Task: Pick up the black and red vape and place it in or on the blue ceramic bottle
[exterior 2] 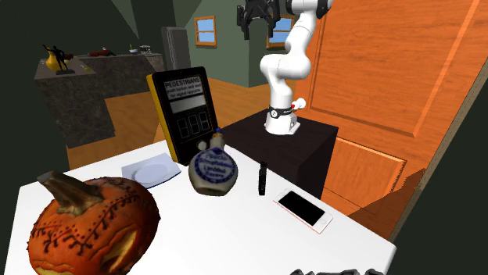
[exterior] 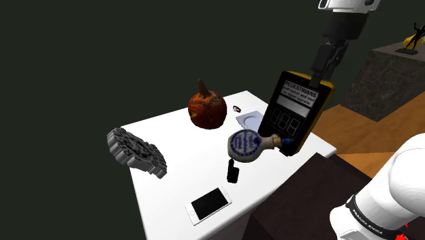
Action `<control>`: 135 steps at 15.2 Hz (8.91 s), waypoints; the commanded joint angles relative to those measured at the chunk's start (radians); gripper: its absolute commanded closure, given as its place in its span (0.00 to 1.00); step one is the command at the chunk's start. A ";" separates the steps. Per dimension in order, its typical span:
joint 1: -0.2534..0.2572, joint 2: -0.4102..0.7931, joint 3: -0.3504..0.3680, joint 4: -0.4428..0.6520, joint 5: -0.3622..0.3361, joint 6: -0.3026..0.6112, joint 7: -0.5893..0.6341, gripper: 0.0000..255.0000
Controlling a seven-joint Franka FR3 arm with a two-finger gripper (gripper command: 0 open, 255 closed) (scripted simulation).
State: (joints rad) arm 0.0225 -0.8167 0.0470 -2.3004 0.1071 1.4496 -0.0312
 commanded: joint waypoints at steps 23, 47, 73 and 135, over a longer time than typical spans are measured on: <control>0.109 0.430 0.156 -0.394 0.045 0.857 -0.126 0.00; 0.146 1.049 0.173 -0.305 -0.222 1.390 0.008 0.00; 0.613 1.068 0.037 -0.395 -0.016 1.527 1.233 0.00; 0.484 0.633 -0.138 -0.454 -0.055 1.141 0.979 1.00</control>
State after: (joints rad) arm 0.5231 -0.1831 -0.0692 -2.7566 0.0583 2.5950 0.9824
